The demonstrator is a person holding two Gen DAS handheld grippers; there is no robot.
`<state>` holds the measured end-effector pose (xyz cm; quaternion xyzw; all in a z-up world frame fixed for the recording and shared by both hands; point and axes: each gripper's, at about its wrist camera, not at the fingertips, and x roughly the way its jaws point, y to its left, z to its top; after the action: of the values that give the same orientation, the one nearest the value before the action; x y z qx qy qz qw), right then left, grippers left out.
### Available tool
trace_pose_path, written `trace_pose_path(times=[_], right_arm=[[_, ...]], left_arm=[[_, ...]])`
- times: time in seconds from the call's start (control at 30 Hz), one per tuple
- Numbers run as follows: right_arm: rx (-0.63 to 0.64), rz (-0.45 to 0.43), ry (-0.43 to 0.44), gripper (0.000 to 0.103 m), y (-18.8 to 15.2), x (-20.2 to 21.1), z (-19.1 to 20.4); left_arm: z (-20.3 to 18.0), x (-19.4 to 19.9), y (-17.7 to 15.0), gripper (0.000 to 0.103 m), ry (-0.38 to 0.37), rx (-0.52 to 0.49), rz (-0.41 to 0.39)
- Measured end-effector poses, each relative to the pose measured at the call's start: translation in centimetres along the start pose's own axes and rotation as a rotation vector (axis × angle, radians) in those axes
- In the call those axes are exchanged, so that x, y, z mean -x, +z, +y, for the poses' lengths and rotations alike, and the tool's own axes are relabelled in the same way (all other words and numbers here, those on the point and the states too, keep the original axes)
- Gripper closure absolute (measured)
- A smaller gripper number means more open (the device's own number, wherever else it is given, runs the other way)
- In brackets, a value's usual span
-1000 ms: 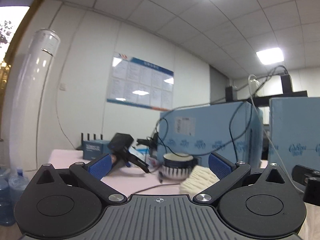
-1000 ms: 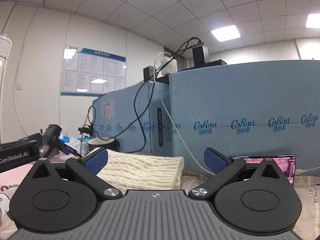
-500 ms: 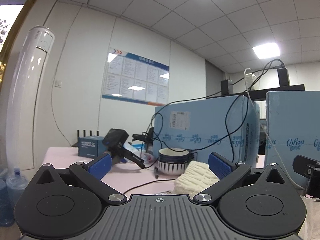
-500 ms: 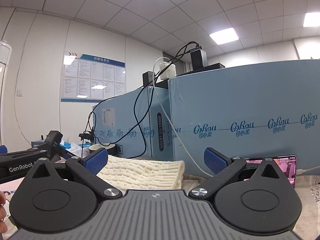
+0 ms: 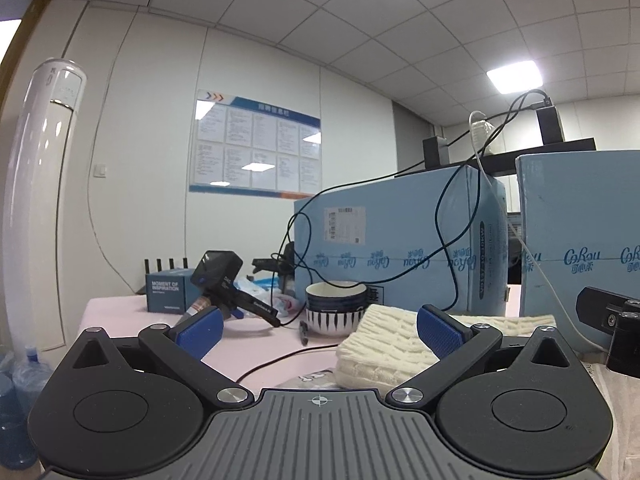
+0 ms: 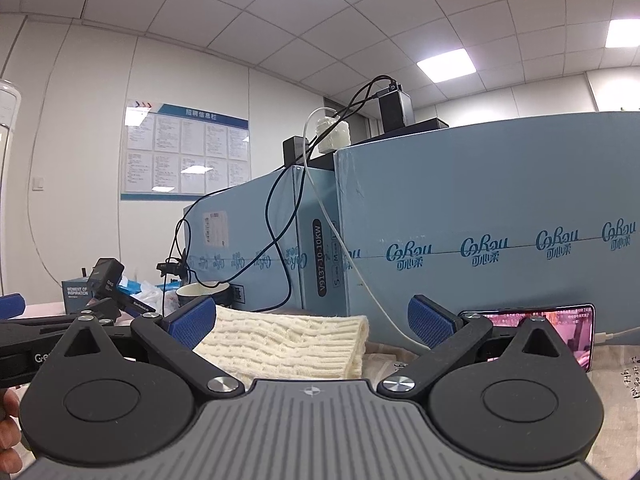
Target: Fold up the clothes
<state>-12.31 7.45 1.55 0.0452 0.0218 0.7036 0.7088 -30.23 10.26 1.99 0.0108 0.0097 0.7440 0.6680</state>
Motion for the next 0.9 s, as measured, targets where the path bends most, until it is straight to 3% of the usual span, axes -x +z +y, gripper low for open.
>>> trace_pose_path(times=[0.9], right_arm=[[-0.01,0.012,0.0,0.0,-0.07,-0.25,-0.24]], left_arm=[[0.11,-0.07,0.09,0.0,0.0,0.008,0.008]])
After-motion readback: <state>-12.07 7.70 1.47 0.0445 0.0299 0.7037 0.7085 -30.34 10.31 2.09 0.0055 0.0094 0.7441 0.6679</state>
